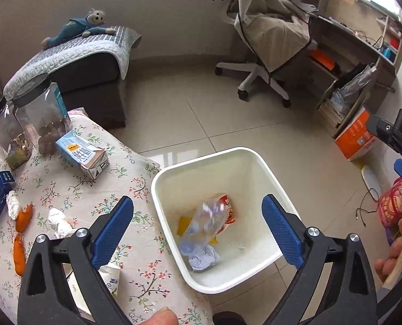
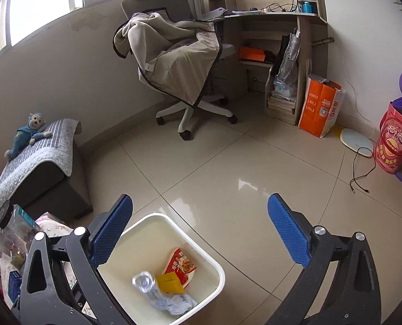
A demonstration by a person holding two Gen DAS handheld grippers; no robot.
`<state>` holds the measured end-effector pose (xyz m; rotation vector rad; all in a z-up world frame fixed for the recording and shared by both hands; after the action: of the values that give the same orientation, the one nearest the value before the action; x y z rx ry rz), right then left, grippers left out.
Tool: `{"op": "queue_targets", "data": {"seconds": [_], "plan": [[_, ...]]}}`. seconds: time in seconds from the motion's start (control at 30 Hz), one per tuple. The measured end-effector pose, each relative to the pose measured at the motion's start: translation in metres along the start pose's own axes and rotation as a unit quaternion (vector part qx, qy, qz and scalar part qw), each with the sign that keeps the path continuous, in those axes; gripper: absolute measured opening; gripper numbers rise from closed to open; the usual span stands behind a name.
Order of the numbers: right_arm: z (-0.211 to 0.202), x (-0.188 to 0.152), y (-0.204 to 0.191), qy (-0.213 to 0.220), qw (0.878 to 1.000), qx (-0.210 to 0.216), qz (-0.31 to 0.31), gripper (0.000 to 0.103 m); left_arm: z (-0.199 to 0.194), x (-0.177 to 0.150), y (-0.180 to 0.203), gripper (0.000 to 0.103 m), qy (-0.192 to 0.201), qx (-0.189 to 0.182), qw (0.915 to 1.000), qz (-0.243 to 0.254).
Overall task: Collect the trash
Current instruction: 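Grasp the orange peel with the left tool while the right tool grasps the white tissue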
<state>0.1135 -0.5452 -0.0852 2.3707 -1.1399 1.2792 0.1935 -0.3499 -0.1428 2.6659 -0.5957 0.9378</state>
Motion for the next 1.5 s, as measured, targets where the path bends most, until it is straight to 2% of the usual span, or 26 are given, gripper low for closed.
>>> {"op": "queue_targets", "data": {"seconds": [0.2, 0.47, 0.73, 0.87, 1.0, 1.17, 1.33, 1.5], "plan": [[0.0, -0.012, -0.029, -0.014, 0.999, 0.01, -0.036, 0.096, -0.008, -0.009, -0.047, 0.094, -0.006, 0.047, 0.9988, -0.01], [-0.007, -0.035, -0.092, -0.023, 0.993, 0.036, -0.111, 0.096, -0.021, -0.028, -0.121, 0.095, -0.023, 0.095, 0.9944, -0.04], [-0.012, -0.069, -0.154, -0.037, 0.978, 0.061, -0.195, 0.096, -0.044, -0.046, -0.216, 0.095, -0.042, 0.148, 0.985, -0.079], [-0.014, -0.086, -0.179, -0.044, 0.968, 0.069, -0.236, 0.096, -0.048, -0.066, -0.263, 0.095, -0.072, 0.176, 0.9781, -0.085], [-0.015, -0.102, -0.199, -0.056, 0.96, 0.083, -0.263, 0.096, -0.04, -0.097, -0.303, 0.095, -0.132, 0.164, 0.9701, -0.12], [-0.013, -0.125, -0.224, -0.086, 0.948, 0.104, -0.288, 0.096, -0.022, -0.134, -0.323, 0.094, -0.205, 0.117, 0.9556, -0.177], [-0.01, -0.157, -0.252, -0.129, 0.93, 0.136, -0.317, 0.096, -0.008, -0.154, -0.326, 0.093, -0.232, 0.1, 0.9491, -0.188], [-0.009, -0.189, -0.276, -0.168, 0.908, 0.161, -0.347, 0.096, 0.0, -0.164, -0.32, 0.067, -0.247, 0.088, 0.9495, -0.173]]}}
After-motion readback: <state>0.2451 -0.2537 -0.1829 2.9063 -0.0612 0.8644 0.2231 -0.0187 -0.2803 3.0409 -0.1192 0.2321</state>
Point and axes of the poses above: each gripper's, at about its wrist camera, not at the fingertips, and z roughly the way its jaws point, y to its right, x to its top, the point moved 10 cm from there along z, roughly the way its jaws point, and after that the axes turned 2 degrees about y, right-handed, at the moved point
